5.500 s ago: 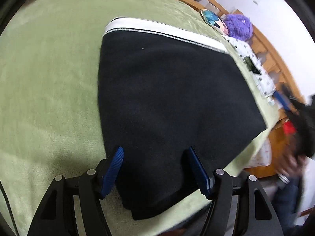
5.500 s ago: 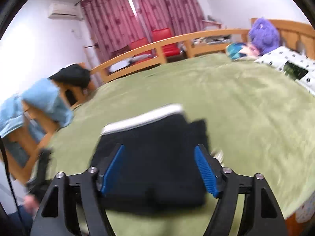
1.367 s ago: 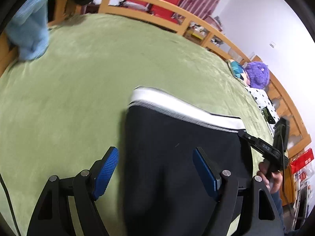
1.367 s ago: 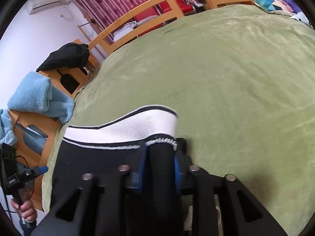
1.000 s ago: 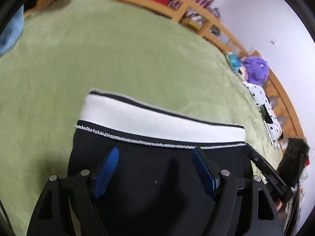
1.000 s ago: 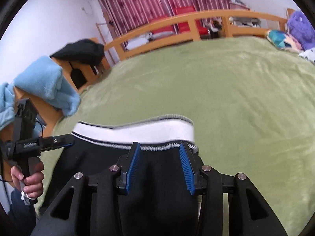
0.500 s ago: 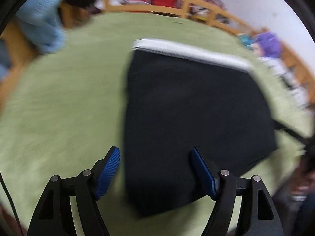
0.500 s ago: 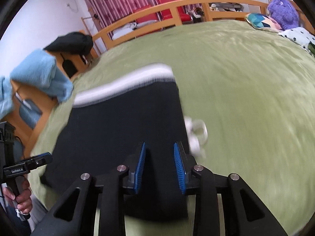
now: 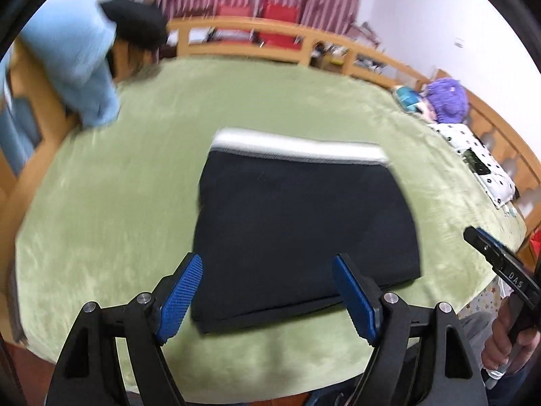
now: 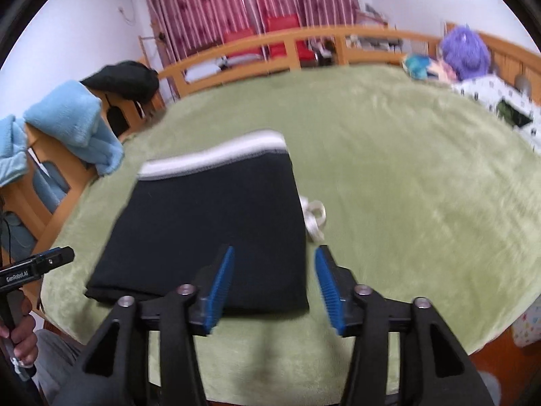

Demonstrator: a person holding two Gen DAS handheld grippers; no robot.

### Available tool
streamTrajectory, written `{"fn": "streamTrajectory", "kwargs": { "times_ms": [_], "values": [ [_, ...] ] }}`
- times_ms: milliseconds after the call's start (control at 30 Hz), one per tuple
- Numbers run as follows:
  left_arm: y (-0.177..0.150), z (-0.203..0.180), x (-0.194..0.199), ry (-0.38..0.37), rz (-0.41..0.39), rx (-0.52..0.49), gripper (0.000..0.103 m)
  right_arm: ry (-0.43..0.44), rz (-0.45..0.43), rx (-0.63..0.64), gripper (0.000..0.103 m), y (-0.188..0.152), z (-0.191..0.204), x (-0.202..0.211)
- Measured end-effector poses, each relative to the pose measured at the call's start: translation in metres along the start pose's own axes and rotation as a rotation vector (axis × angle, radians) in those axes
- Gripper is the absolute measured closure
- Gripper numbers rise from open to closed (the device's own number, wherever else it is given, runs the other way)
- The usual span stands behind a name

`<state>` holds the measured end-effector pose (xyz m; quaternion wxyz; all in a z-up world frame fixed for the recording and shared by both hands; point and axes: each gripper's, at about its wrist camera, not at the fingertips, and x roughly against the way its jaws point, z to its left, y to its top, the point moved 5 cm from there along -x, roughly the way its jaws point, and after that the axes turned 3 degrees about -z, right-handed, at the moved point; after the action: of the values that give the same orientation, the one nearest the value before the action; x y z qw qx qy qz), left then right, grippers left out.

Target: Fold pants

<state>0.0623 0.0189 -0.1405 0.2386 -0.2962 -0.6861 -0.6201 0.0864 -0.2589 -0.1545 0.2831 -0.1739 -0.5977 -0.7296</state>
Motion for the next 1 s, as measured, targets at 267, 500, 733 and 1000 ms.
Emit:
{"fn": "streamTrajectory", "kwargs": {
  "times_ms": [267,500,733,1000],
  "values": [
    [0.034,-0.056,0.048,0.039,-0.096,-0.042,0.012,-0.013,-0.092,0.027,0.02,0.042,0.019,0.064],
    [0.029,-0.071,0.059,0.064,-0.115,-0.051,0.008,-0.072,-0.075,0.067,0.006,0.033,0.015,0.068],
    [0.015,-0.068,0.058,0.095,-0.111,-0.051,0.008,-0.083,-0.074,0.08,0.0,0.02,0.015,0.071],
    [0.014,-0.06,0.057,0.098,-0.103,-0.033,0.008,-0.08,-0.073,0.065,0.0,0.018,0.016,0.075]
  ]
}}
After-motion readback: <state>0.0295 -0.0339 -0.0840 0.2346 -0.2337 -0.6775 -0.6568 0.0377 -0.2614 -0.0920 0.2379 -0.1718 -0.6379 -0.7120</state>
